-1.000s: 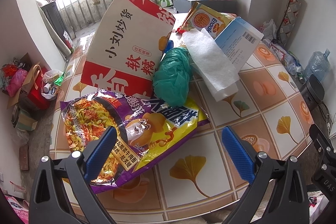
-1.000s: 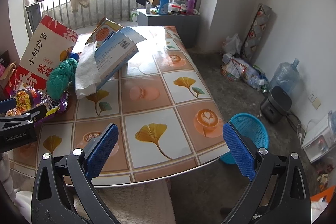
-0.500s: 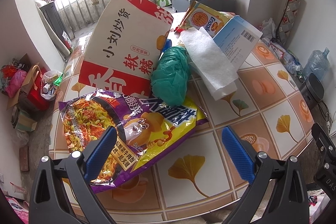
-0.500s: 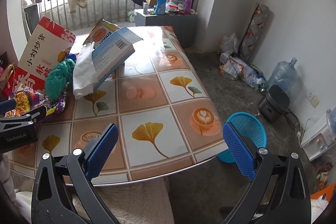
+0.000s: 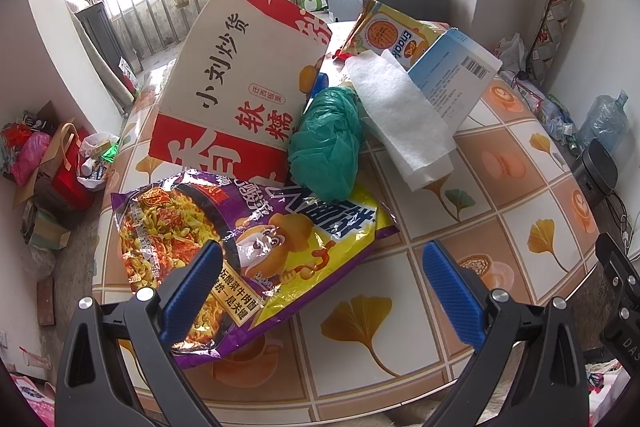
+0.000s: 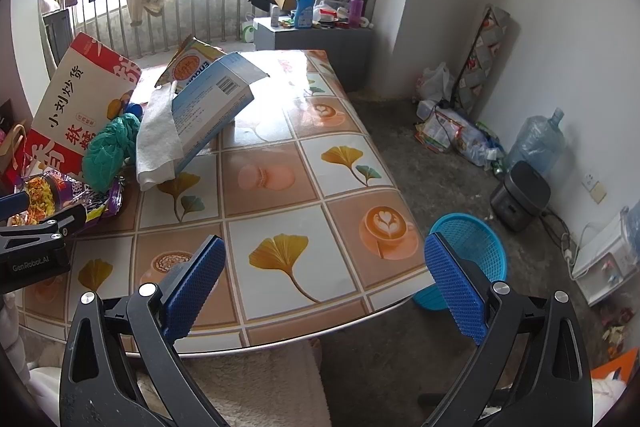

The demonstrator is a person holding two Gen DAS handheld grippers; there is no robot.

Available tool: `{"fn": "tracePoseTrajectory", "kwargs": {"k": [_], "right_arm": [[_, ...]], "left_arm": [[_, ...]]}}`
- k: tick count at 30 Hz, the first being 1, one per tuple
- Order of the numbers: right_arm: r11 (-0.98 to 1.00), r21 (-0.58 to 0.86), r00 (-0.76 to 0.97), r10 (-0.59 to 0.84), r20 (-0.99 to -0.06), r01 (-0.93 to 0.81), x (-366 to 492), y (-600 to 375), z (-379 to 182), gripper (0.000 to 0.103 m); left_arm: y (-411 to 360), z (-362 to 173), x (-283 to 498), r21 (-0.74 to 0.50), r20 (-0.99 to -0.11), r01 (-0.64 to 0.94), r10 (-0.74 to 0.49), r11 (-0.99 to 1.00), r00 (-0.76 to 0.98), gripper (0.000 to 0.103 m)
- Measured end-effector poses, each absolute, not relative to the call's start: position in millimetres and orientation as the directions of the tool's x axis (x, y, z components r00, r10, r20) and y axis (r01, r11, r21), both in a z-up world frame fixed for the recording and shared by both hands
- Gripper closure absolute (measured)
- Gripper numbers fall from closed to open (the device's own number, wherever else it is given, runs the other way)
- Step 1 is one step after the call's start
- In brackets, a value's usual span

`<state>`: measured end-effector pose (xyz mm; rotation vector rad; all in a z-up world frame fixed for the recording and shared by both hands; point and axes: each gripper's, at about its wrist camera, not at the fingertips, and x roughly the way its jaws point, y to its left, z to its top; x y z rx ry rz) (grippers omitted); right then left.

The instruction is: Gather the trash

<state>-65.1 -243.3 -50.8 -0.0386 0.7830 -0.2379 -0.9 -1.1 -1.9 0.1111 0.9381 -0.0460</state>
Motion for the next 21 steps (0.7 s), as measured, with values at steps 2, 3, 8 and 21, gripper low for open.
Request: {"fn": "tracePoseTrajectory", "kwargs": {"k": [2,3,8,21], "right_arm": [[0.972,-0.123,0.683,-0.228,-0.694,0.2,-64.9,-243.9,-50.6,0.008],[0.972,-0.122,0.683,-0.229,-0.694,0.202,-64.9,-244.9,-50.3,0.008],[0.971,-0.12,0.682,-0.233,-0.693,0.208,-63.6,-247.0,-49.1,0.008],[0.967,-0.112,0.682,-0.24,-0.691,0.227,-62.1,-248.2,-50.0,0.008]], "left_arm": [[-1.0,-1.9,-0.9,0.075,-0.807,0.088,0.009,0.993,0.591,0.006],[-1.0,-1.8,-0.9,0.075,-0.807,0.088,0.009,0.993,0.591,0.006],[-0.9,-1.7,-0.7,0.076,-0.807,0.088,0.009,0.993,0.591,0.006],[-0.6,-2.2,0.8,0.078,-0.808,0.088,0.012,0.993,0.589,0.006]]}}
